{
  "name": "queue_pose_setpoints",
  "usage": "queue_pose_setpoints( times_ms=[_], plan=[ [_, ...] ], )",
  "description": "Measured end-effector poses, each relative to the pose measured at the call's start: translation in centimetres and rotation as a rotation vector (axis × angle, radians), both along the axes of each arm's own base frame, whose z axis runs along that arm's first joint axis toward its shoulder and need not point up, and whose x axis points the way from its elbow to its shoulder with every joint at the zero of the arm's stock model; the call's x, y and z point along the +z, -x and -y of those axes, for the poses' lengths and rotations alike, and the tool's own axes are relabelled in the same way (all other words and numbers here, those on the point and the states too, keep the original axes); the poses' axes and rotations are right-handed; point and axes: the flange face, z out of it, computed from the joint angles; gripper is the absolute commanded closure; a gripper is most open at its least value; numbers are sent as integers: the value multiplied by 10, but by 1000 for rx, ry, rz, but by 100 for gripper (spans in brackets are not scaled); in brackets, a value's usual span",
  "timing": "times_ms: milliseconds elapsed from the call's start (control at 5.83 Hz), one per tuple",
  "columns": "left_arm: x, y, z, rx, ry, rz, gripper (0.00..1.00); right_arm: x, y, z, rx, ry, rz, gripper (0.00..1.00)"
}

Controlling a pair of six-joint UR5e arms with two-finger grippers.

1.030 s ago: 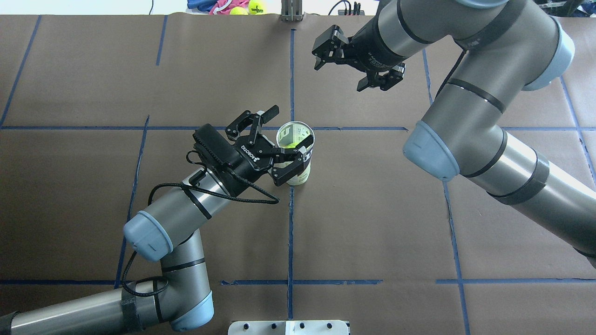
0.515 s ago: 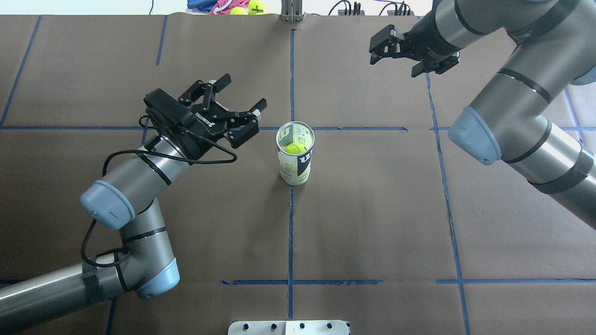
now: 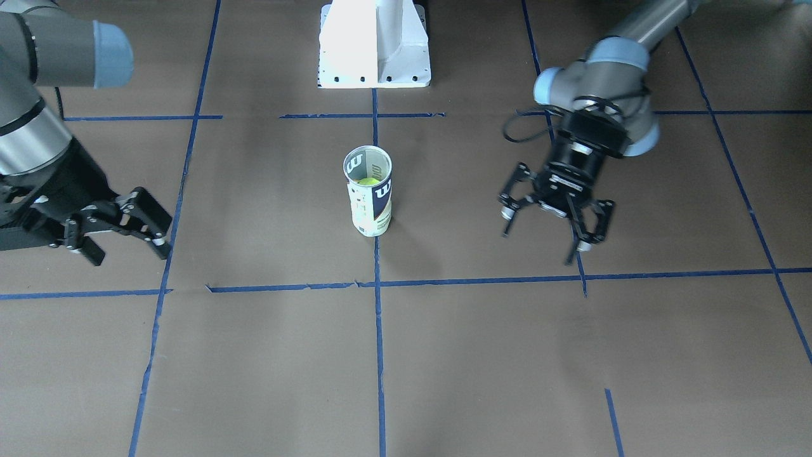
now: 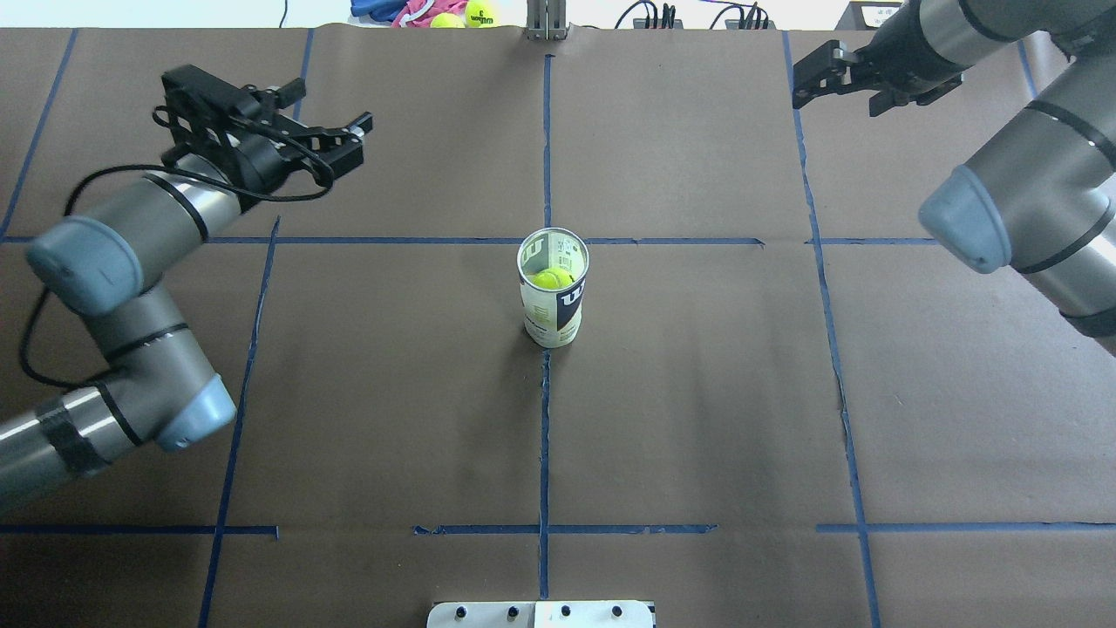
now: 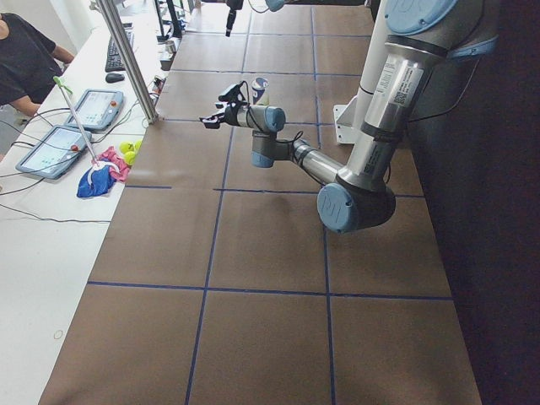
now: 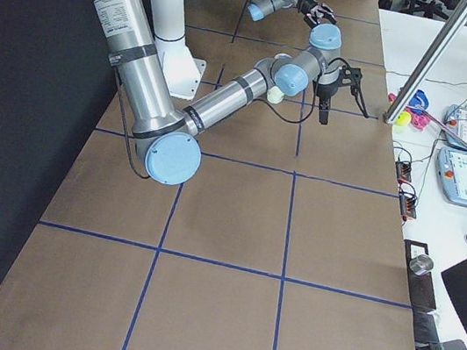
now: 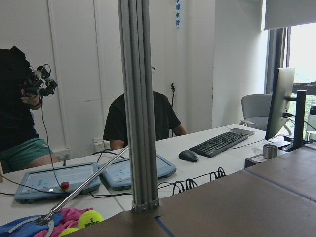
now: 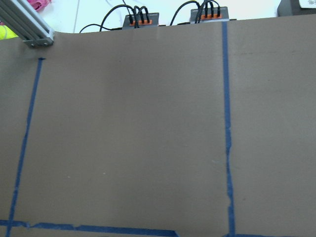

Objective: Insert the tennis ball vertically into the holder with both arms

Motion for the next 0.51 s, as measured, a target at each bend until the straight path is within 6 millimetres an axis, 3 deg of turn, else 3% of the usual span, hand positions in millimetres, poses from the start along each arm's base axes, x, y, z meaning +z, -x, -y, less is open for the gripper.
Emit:
queue_pose_setpoints(
  times_ms=[343, 515],
  plan=[
    [68, 118, 51, 144, 274, 100, 5, 68, -78, 34, -85, 6, -16, 1],
    [88, 187, 69, 219, 405, 140, 0, 103, -108, 45, -104, 12, -33, 1]
  ],
)
